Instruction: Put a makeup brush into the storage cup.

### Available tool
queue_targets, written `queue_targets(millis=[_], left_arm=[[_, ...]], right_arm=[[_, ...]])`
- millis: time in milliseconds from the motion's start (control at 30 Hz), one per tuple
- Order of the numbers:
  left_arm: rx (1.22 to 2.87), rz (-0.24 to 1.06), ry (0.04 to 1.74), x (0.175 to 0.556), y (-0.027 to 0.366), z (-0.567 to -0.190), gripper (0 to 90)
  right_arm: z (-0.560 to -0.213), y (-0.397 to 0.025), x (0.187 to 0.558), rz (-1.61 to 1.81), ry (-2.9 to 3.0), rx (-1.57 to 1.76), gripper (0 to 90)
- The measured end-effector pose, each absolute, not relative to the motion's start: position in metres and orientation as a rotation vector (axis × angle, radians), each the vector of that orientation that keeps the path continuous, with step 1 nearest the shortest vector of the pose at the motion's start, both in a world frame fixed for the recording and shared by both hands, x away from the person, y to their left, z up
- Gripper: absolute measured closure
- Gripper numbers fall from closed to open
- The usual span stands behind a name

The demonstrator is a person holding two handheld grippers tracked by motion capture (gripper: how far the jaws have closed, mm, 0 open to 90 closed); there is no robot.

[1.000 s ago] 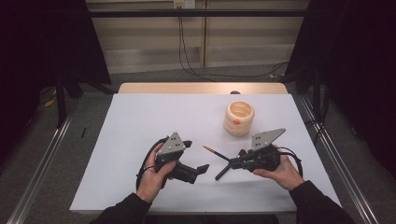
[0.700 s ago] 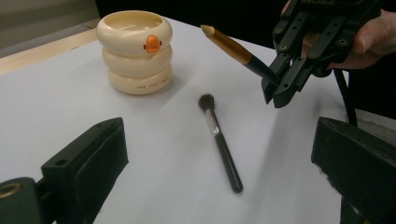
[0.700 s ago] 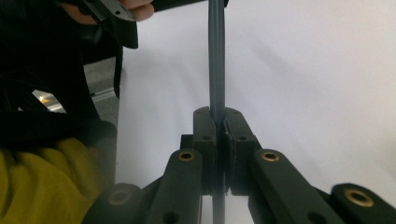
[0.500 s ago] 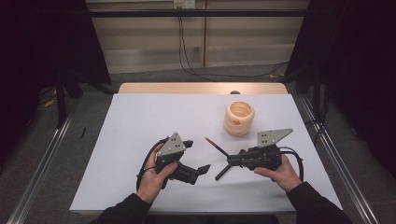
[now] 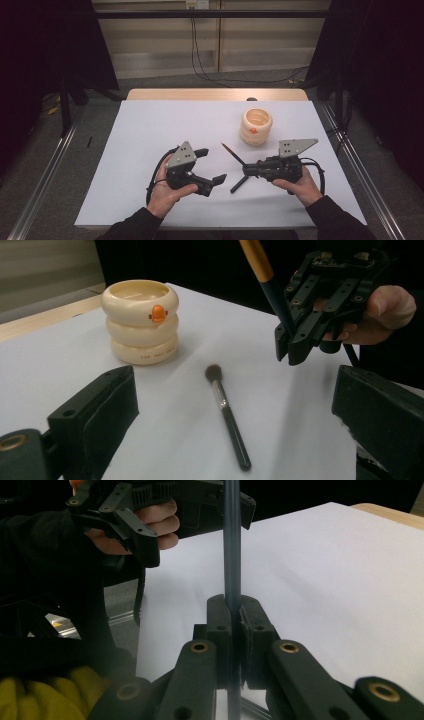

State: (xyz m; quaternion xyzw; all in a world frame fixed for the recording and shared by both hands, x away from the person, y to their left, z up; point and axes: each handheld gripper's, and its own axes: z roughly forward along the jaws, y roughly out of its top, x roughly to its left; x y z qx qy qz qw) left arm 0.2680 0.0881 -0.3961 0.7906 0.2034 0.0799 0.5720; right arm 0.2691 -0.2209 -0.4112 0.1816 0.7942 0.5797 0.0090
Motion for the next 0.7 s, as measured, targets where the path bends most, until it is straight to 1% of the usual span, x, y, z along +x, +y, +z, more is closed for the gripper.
queue_targets(millis=[200,233,267,333,433,500,567,700], left_arm=[[1.775,0.212,0.453,0.268,0.085,-0.393,6.8],[1.792,0.218,0.457,0.269,0.086,-0.392,7.1],[1.776,0.205,0.453,0.269,0.084,-0.391,7.8],[1.783,0.206,0.456,0.269,0.083,-0.388,11.2],[1.785,0.211,0.426,0.27,0.079,-0.382,12.9],[1.766,0.198,0.417,0.274,0.076,-0.376,18.5],[1.781,0.2,0.425,0.277,0.074,-0.369,20.0],[1.766,0.196,0.426,0.28,0.071,-0.364,26.4]], right_arm=[[-0.412,-0.22,0.269,1.817,2.476,0.569,84.8],[-0.412,-0.22,0.269,1.821,2.476,0.568,84.8],[-0.412,-0.22,0.269,1.817,2.48,0.562,84.8],[-0.412,-0.218,0.268,1.812,2.482,0.56,84.8],[-0.413,-0.216,0.269,1.808,2.496,0.556,84.8],[-0.415,-0.215,0.269,1.8,2.498,0.557,84.8],[-0.415,-0.215,0.269,1.793,2.493,0.563,84.8],[-0.412,-0.217,0.269,1.802,2.461,0.576,84.8]])
